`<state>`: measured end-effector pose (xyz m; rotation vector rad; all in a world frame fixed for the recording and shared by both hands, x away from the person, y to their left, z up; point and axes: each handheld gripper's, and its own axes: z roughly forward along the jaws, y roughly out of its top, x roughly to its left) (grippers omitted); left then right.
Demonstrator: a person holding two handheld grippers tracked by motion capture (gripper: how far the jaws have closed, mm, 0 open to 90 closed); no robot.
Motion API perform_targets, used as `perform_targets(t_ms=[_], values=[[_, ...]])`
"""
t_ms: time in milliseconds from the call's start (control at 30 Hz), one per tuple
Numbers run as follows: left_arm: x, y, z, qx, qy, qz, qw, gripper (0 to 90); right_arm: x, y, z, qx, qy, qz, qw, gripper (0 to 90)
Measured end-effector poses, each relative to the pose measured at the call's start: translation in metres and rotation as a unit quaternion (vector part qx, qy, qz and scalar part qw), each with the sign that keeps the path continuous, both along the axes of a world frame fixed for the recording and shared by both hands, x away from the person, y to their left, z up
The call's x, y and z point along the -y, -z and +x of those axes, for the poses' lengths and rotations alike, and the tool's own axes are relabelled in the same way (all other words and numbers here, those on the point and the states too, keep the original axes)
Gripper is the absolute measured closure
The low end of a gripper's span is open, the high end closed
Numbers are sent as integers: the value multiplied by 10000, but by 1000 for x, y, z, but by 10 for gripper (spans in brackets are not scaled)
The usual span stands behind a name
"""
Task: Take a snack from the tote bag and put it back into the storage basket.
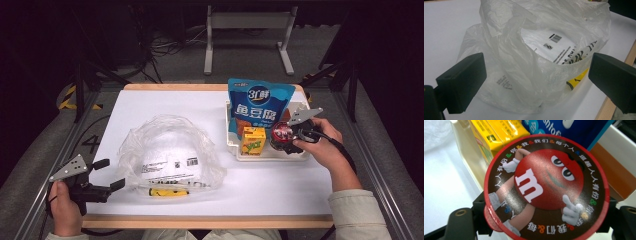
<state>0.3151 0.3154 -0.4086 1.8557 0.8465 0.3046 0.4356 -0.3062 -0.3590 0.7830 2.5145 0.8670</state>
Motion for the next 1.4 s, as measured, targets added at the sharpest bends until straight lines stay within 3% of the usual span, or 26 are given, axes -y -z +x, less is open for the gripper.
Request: perform_targets(t_ms=[667,1400], values=[[0,0,1,-9,7,10,10000,22,5,27,8,-233,200,64,9995,253],[0,0,0,6,5,4,10000,22,5,39,15,-373,215,-21,9991,253]])
